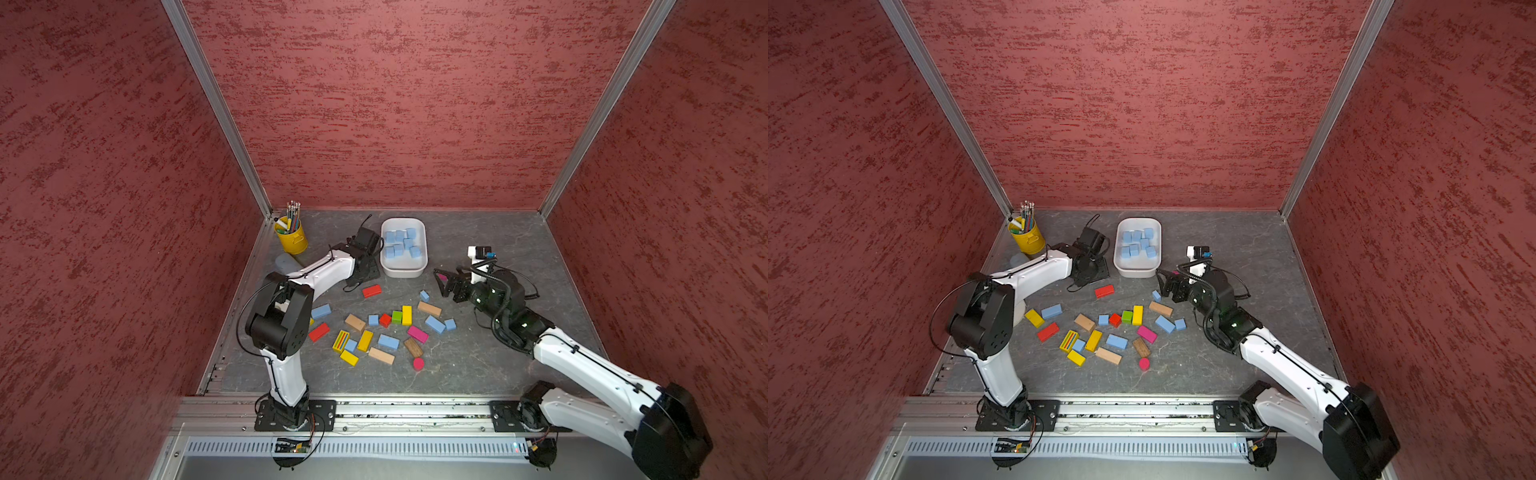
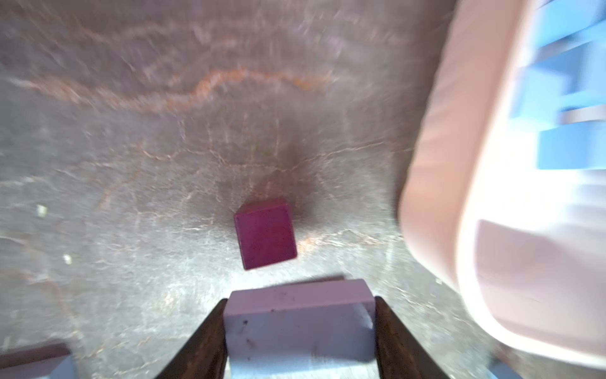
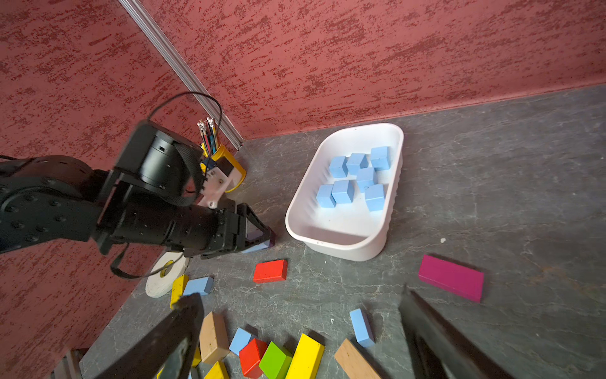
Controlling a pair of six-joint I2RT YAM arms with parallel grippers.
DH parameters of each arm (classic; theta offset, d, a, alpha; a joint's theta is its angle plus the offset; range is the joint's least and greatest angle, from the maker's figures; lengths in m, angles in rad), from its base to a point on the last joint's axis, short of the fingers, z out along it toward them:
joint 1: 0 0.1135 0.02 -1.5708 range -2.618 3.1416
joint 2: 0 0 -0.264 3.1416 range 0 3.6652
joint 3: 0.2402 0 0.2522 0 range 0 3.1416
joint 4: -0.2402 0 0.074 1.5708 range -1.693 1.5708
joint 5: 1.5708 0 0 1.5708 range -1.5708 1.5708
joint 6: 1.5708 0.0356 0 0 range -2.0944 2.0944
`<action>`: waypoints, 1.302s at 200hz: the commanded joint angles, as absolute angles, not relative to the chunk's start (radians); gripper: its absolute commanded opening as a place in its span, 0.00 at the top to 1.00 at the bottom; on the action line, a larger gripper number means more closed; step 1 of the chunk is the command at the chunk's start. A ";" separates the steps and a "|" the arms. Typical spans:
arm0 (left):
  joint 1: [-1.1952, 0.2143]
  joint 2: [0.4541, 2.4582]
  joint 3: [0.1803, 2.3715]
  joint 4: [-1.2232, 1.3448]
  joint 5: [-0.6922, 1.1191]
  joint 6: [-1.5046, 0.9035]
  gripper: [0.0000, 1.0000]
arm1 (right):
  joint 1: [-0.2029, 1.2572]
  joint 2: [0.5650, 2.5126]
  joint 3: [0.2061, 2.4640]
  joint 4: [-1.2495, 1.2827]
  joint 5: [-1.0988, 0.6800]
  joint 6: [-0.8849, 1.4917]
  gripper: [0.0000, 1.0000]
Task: Pick out the blue building blocks
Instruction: Pick up the building block from the center of the board, then place the building block in the storage box.
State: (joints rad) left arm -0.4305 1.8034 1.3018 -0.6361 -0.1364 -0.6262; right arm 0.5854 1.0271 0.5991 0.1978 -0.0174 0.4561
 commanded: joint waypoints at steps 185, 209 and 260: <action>-0.586 2.173 1.918 -0.844 -0.149 -0.398 0.53 | 0.587 0.778 0.498 0.144 0.107 0.456 0.05; -0.586 2.210 1.924 -0.844 -0.144 -0.405 0.50 | 0.588 0.763 0.491 0.144 0.106 0.460 0.05; -0.581 2.253 1.930 -0.836 -0.143 -0.410 0.39 | 0.587 0.767 0.487 0.148 0.108 0.463 0.05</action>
State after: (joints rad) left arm -0.5819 2.2253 1.9003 -0.8352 -0.1543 -0.4129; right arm 0.5854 0.7696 0.4934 0.1444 0.0883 0.4561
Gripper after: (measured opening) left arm 0.633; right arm 0.948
